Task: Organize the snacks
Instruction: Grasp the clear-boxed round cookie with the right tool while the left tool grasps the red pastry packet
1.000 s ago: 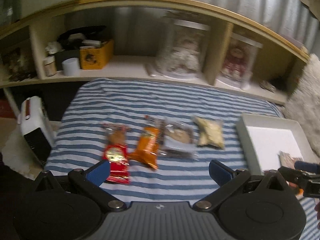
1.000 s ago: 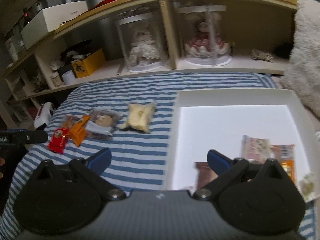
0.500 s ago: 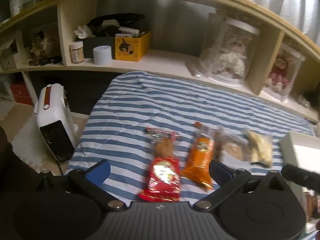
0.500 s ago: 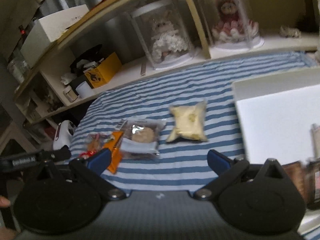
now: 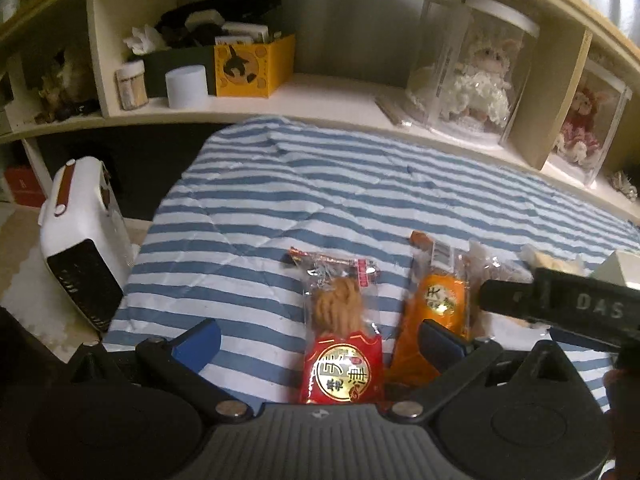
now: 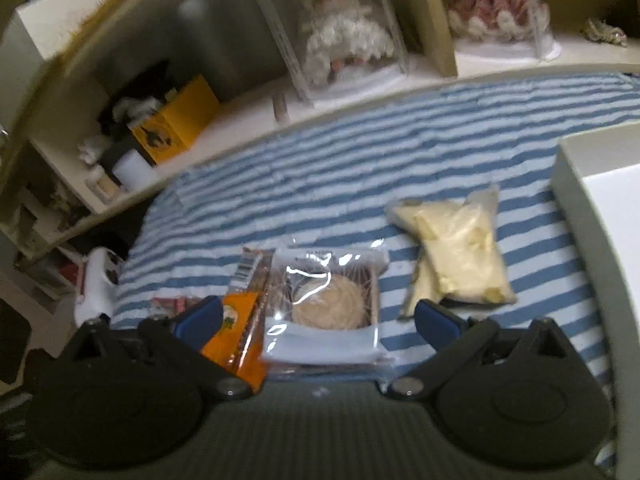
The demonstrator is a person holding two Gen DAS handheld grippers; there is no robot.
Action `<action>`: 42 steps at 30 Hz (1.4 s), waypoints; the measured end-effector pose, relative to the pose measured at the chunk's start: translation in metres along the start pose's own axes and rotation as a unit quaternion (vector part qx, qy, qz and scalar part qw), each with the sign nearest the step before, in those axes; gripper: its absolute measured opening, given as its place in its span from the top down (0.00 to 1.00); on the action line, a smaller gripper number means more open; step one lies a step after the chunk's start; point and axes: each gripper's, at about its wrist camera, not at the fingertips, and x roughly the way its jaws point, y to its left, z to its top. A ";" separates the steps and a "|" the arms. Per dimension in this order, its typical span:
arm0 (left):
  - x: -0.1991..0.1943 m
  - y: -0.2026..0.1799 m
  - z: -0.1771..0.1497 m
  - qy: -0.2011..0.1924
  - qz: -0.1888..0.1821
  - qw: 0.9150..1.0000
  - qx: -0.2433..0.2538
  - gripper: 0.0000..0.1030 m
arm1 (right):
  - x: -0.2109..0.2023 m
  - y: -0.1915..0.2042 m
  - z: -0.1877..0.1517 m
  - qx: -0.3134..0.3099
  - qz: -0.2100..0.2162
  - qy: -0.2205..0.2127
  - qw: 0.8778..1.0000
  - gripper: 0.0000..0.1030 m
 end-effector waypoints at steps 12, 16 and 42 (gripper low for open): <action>0.015 0.014 -0.006 0.010 0.019 0.999 -0.037 0.00 | 0.027 -0.010 0.003 -0.015 0.011 0.046 0.999 0.33; 0.013 0.014 -0.006 0.011 0.019 0.999 -0.040 0.00 | 0.009 -0.013 -0.006 -0.059 0.009 0.058 0.996 0.33; 0.023 -0.005 -0.012 -0.004 0.047 0.999 -0.006 0.20 | -0.136 -0.081 -0.162 -0.171 0.039 0.172 0.969 0.17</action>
